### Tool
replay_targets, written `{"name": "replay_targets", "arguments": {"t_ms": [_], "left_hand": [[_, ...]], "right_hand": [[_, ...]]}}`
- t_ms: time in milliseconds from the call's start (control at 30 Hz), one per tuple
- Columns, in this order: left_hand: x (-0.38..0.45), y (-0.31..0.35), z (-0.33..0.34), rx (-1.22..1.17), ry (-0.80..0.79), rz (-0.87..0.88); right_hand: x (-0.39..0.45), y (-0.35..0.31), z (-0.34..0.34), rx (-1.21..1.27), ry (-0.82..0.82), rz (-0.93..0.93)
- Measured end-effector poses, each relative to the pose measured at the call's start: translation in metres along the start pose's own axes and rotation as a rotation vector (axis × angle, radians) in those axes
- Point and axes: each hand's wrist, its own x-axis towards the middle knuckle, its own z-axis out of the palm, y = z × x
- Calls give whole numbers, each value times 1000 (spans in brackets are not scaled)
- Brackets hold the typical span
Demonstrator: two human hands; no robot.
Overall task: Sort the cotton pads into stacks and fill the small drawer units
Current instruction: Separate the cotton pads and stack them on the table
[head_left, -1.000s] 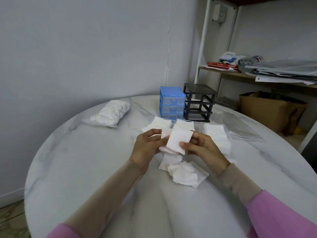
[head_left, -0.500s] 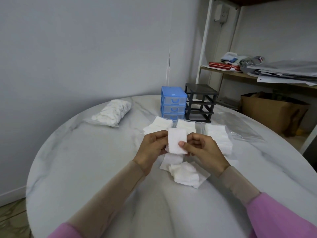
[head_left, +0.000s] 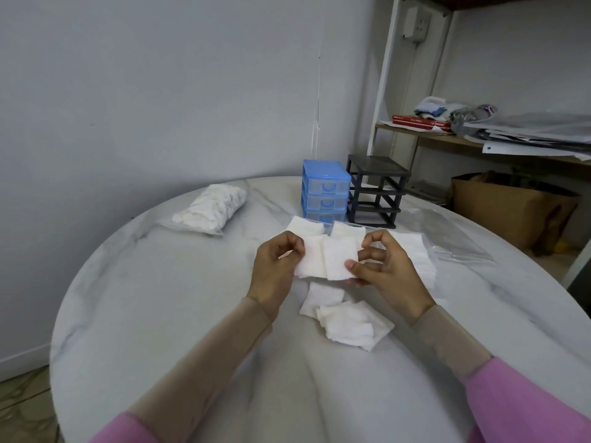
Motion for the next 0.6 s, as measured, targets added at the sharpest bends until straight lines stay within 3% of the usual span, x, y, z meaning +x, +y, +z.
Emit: {"name": "replay_targets", "arguments": {"t_ms": [333, 600], "left_hand": [[19, 1, -18, 27, 244, 39], [42, 13, -25, -221, 132, 15]], "right_hand": [[17, -8, 3, -121, -61, -44], [59, -22, 34, 9, -45, 108]]}}
